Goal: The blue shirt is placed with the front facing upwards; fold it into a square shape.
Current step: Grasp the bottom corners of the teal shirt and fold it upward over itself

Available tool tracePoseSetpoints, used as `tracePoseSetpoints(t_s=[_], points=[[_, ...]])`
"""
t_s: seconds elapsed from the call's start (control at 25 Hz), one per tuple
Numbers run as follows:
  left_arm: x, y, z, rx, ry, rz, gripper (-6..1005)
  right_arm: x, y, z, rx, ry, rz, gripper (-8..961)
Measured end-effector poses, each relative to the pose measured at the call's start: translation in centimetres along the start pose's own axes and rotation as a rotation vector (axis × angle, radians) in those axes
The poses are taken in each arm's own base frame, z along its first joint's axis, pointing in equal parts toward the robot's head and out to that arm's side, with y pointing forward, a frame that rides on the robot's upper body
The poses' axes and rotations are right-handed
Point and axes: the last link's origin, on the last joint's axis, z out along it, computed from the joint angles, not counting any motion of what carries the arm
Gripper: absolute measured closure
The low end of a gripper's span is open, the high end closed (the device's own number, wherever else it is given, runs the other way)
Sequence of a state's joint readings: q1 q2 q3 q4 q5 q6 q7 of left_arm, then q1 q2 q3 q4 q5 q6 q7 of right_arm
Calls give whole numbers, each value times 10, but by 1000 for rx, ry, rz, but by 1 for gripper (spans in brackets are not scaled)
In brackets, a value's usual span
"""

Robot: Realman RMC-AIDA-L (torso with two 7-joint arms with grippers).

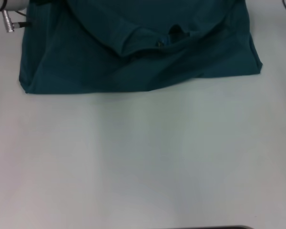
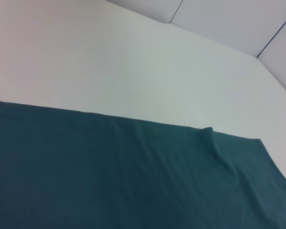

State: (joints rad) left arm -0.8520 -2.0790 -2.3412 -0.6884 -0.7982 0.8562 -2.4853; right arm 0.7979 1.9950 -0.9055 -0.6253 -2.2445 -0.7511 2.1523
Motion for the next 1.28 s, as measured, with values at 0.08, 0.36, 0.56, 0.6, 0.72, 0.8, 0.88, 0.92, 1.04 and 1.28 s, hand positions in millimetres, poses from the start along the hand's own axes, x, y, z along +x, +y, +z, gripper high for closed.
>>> tracePoseSetpoints(t_s=[0.08,0.36,0.56,0.6,0.72,0.8,0.88,0.92,1.04,1.28], points=[[-3,1,2,3,-6,10,982,3,5,5,15,-1,-30,930],[-5,2,5,20,3,23,982,5,7,11,83,-11,-86,930],[-2,2,6,34,27,17,981,2,8,14,123,-34,-140,930],[-1,3,6,36,34,18,981,2,10,15,126,-37,-159,930],[2,5,9,50,63,17,981,0,17,20,144,-51,-219,930],[3,6,10,59,78,14,981,-3,21,23,158,-64,-249,930],[3,6,11,64,84,12,981,-6,24,24,165,-72,-267,930],[4,7,12,79,93,10,981,-7,25,25,169,-77,-273,930],[5,7,12,92,102,11,982,-10,25,25,179,-86,-278,930],[9,7,9,122,157,-5,982,-10,24,25,189,-90,-280,930]])
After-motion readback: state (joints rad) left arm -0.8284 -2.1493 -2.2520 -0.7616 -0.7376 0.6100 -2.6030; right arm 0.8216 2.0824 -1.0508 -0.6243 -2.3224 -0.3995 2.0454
